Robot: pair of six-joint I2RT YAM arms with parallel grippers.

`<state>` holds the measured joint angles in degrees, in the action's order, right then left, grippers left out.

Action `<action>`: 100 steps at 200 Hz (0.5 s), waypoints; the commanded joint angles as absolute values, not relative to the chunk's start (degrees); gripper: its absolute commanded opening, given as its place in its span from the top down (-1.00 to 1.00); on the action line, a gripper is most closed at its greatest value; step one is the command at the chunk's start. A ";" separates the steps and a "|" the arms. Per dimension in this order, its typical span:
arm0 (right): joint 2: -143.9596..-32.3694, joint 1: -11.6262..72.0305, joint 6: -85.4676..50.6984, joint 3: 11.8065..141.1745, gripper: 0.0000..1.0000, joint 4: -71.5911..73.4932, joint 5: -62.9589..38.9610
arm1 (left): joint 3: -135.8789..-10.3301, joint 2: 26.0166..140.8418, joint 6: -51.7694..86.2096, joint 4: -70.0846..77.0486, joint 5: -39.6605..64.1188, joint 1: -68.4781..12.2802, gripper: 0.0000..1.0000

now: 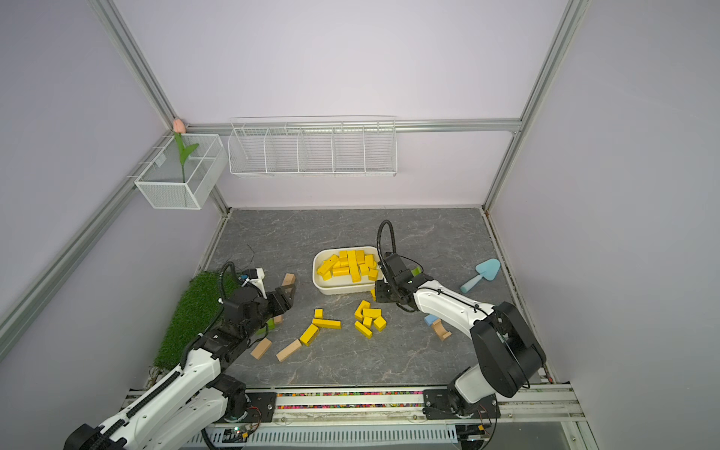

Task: Pick out the yellow building blocks
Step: Pick up the building block from the center of the board.

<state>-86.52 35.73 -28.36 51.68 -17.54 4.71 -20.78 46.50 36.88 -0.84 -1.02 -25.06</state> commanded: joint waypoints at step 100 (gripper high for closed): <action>-94.56 36.33 -28.57 58.24 0.06 -22.53 4.46 | -22.24 46.74 38.14 -0.66 -0.65 -23.92 -0.37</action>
